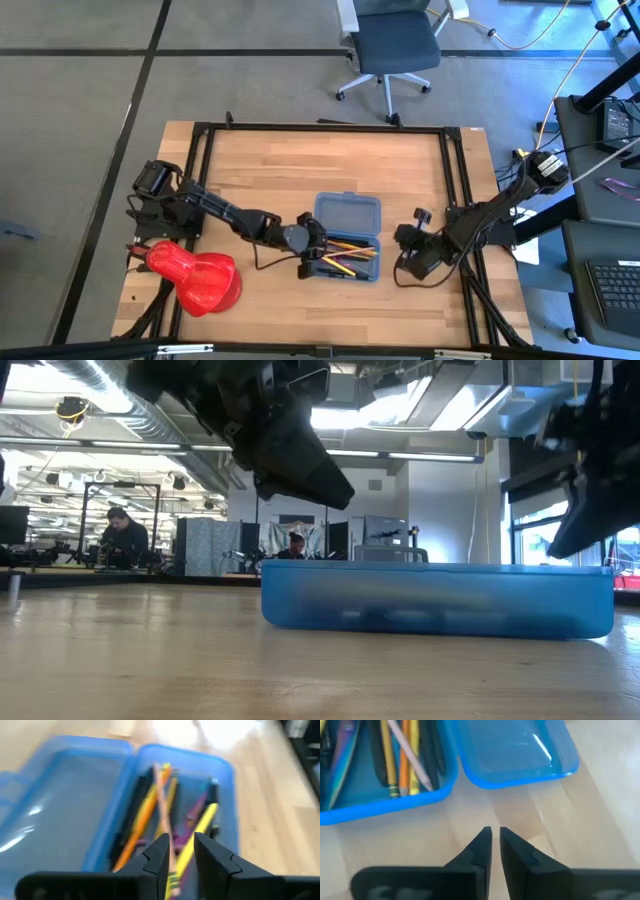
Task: Pick & place school supplies into a supply box
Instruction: Close the blue supply box
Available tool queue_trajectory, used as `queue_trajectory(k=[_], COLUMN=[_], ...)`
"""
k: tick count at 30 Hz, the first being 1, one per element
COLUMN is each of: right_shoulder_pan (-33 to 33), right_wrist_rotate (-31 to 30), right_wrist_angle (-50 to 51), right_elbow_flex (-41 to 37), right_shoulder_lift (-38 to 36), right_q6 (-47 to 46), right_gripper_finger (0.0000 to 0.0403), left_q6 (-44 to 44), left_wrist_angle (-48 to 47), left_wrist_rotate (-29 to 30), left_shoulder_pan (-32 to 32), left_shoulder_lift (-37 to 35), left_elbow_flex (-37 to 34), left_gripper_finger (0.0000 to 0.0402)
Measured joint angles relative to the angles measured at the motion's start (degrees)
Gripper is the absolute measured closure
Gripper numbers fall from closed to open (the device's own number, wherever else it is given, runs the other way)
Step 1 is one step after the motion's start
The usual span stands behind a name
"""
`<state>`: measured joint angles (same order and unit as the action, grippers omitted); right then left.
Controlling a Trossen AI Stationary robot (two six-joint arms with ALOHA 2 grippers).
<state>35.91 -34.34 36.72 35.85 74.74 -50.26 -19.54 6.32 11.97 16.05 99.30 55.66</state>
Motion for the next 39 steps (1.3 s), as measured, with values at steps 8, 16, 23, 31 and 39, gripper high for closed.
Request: queue_trajectory(k=[8, 16, 23, 31, 39], right_shoulder_pan=[-8.0, -16.5, -20.1, -23.8, -24.1], right_wrist_rotate=[9.1, 13.1, 13.2, 13.4, 13.7], right_wrist_angle=[-28.8, -42.1, -47.2, -47.5, -47.4], right_elbow_flex=[-17.3, -26.7, -27.9, -27.9, -27.9], right_shoulder_lift=[-10.7, -12.5, -12.5, -12.5, -12.5], right_q6=[13.3, 20.1, 27.7, 24.9, 25.2], right_gripper_finger=[0.0361, 0.0361, 0.0354, 0.026, 0.0215], left_q6=[1.7, 1.8, 1.8, 1.5, 4.2], left_wrist_angle=[1.8, 1.9, 3.7, 2.8, 0.4], left_wrist_rotate=[-5.9, -9.7, -10.3, -13.3, -13.5], left_shoulder_pan=[-1.9, -2.6, -2.7, -4.5, -4.7], left_shoulder_lift=[2.8, 2.9, 5.2, 7.8, 7.9], left_elbow_flex=[0.0, 0.0, 0.0, 0.0, 0.0], left_gripper_finger=[0.0343, 0.0385, 0.0398, 0.0399, 0.0399])
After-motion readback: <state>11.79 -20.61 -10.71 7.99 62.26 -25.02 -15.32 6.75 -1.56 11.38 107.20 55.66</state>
